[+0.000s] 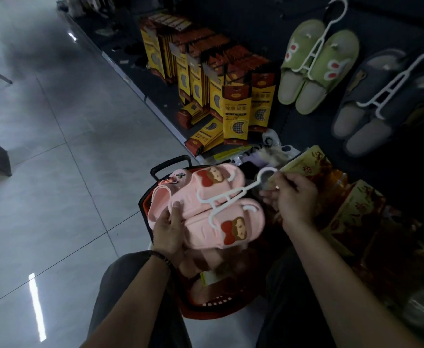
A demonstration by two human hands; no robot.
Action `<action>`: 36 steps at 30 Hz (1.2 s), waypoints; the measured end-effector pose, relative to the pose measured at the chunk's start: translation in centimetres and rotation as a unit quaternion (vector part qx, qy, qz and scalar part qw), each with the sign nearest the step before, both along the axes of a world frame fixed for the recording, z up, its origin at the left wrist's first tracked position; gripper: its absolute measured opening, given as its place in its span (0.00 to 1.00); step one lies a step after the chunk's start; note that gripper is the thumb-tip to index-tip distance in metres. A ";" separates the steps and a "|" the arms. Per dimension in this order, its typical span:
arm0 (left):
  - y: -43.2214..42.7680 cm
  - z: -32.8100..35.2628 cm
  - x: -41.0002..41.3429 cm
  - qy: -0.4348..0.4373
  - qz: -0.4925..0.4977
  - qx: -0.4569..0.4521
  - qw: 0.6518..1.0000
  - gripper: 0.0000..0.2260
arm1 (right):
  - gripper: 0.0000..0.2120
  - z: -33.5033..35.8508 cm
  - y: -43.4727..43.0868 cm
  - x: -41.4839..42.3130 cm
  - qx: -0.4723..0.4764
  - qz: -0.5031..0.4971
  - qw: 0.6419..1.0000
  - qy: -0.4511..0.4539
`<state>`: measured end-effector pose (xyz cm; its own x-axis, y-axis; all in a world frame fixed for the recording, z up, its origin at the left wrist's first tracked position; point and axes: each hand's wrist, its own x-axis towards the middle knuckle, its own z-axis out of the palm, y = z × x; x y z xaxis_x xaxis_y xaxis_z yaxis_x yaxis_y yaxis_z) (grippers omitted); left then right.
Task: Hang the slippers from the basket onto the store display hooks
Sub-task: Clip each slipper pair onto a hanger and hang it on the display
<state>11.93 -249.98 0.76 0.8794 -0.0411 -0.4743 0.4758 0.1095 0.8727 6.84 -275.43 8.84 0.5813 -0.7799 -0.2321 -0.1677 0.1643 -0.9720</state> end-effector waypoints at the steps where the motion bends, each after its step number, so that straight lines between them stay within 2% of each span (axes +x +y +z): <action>1: -0.2 0.4 0.1 0.013 -0.017 -0.012 1.000 0.27 | 0.05 1.6 -0.1 0.3 -0.010 0.012 1.000 -0.008; 4: -1.4 1.7 0.3 0.035 -0.070 -0.016 0.997 0.28 | 0.07 6.9 -0.2 1.1 -0.053 0.047 0.997 -0.039; 6: -2.6 3.2 0.9 0.014 -0.105 0.016 0.994 0.25 | 0.06 10.4 -0.5 1.3 -0.092 0.075 0.991 -0.059; 8: -4.0 6.4 1.1 -0.063 -0.114 0.115 0.985 0.26 | 0.06 13.8 -0.9 1.1 -0.121 0.102 0.984 -0.079; 11: -5.6 13.7 -0.1 -0.232 -0.053 0.182 0.954 0.16 | 0.08 18.5 -1.8 -0.1 -0.184 0.132 0.969 -0.095; 12: -6.2 16.1 -0.5 -0.311 -0.048 0.185 0.931 0.14 | 0.09 20.1 -2.1 -0.6 -0.208 0.137 0.964 -0.095; 14: -7.4 20.8 -1.0 -0.455 -0.067 0.219 0.860 0.10 | 0.09 23.3 -2.8 -1.4 -0.258 0.139 0.952 -0.087; 16: -9.0 25.1 -1.2 -0.549 -0.112 0.254 0.789 0.06 | 0.09 26.7 -3.6 -1.9 -0.299 0.145 0.940 -0.076; 18: -10.8 29.2 -1.4 -0.587 -0.157 0.267 0.747 0.07 | 0.08 30.1 -4.2 -2.4 -0.318 0.155 0.932 -0.077; 22: -14.0 35.5 -1.6 -0.625 -0.196 0.306 0.690 0.14 | 0.10 37.0 -4.6 -3.8 -0.312 0.146 0.932 -0.112; 26: -16.3 41.7 -1.9 -0.642 -0.199 0.297 0.678 0.18 | 0.12 42.9 -5.3 -5.2 -0.283 0.145 0.938 -0.140; 30: -18.6 47.8 -1.7 -0.609 -0.228 0.225 0.725 0.11 | 0.12 48.0 -6.6 -6.1 -0.293 0.135 0.932 -0.165; 33: -20.1 52.4 -2.0 -0.621 -0.223 0.211 0.721 0.10 | 0.14 51.7 -8.0 -6.7 -0.358 0.105 0.913 -0.166; 36: -21.3 56.8 -2.0 -0.636 -0.214 0.203 0.713 0.13 | 0.09 54.9 -9.2 -7.8 -0.456 0.076 0.876 -0.137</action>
<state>9.93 -271.23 57.52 0.5564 -0.5210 0.6473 -0.8155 -0.1928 0.5457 -0.99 -284.62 63.71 0.6307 -0.4765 0.6125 0.1404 -0.7062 -0.6940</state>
